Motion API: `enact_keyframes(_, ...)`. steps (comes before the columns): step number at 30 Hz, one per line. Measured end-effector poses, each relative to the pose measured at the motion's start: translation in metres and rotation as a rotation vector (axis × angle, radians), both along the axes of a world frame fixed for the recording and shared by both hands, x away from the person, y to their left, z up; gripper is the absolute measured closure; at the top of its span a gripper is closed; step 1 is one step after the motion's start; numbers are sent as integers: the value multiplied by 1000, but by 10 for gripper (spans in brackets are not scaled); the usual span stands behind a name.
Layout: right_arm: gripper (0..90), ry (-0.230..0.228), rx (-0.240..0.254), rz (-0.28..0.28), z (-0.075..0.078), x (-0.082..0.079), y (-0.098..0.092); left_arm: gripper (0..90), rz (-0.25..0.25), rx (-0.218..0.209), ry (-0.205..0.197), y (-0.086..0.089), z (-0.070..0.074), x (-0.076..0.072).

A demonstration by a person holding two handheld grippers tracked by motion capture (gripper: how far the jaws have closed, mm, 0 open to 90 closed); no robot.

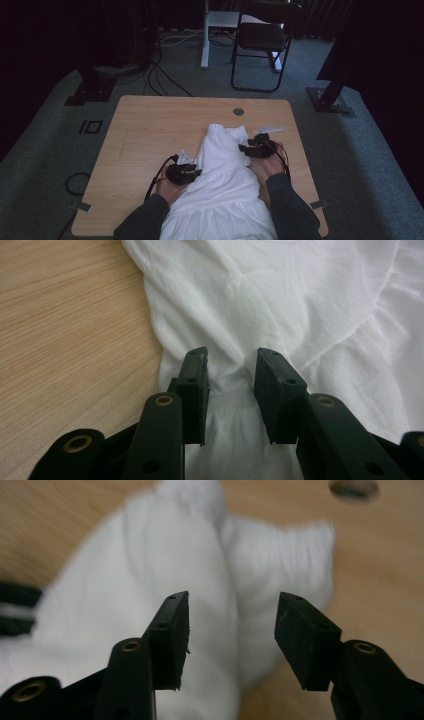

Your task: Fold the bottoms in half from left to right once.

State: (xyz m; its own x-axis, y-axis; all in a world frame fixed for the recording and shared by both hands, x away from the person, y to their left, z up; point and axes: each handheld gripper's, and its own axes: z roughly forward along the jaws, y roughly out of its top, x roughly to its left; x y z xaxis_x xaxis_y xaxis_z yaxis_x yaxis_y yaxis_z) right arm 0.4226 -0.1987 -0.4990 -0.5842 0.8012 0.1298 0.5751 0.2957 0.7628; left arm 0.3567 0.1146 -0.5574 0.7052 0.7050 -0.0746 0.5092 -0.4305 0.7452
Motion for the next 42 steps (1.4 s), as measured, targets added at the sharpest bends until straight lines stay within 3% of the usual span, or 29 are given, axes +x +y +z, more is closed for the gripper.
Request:
enact_keyframes(4, 402, 32, 7, 22, 4, 32, 24, 660, 1, -10, -3, 1, -1, -1)
enact_keyframes(7, 404, 86, 58, 52, -2, 49, 39, 643, -4, -24, 1, 2, -1, 0)
enact_keyframes(8, 458, 111, 59, 62, -5, 52, 44, 632, -5, -28, 2, 2, -2, 0)
enact_keyframes(10, 692, 131, 10, 80, -8, 51, 51, 606, -6, -36, 2, 2, -2, 0)
enact_keyframes(11, 771, 110, -23, 77, -5, 47, 53, 588, -2, -35, 3, 3, -2, 0)
enact_keyframes(12, 847, 59, -41, 80, 1, 40, 54, 563, 7, -37, 4, 4, -2, 0)
enact_keyframes(15, 886, -132, 1, 97, 26, 15, 41, 493, 27, -61, 16, 6, -2, 1)
enact_keyframes(17, 887, -197, -2, 30, 35, 2, 24, 469, 32, -84, 19, 9, -2, 2)
enact_keyframes(18, 887, -207, -4, -6, 34, -1, 15, 455, 33, -90, 20, 10, -2, 3)
enact_keyframes(20, 886, -171, -40, -65, 21, 1, 1, 441, 32, -99, 31, 9, -2, 4)
enact_keyframes(21, 886, -171, -40, -65, 21, 1, 1, 440, 32, -99, 31, 9, -2, 4)
enact_keyframes(22, 885, -140, -49, -80, 11, 5, -3, 440, 27, -81, 24, 7, -2, 3)
enact_keyframes(23, 882, -65, -40, -108, -12, 17, -8, 435, 25, -71, 22, 6, -2, 3)
enact_keyframes(25, 878, -12, -43, -126, -27, 26, -5, 432, 23, -62, 15, 5, -2, 2)
enact_keyframes(29, 858, 44, -124, -149, -42, 33, 8, 435, 22, -52, 16, 4, -2, 0)
enact_keyframes(35, 796, 62, -126, -101, -48, 34, 21, 493, 0, -4, 8, 3, -1, -17)
enact_keyframes(42, 784, 53, -136, -41, -48, 32, 42, 498, -29, 8, 62, 14, 4, -35)
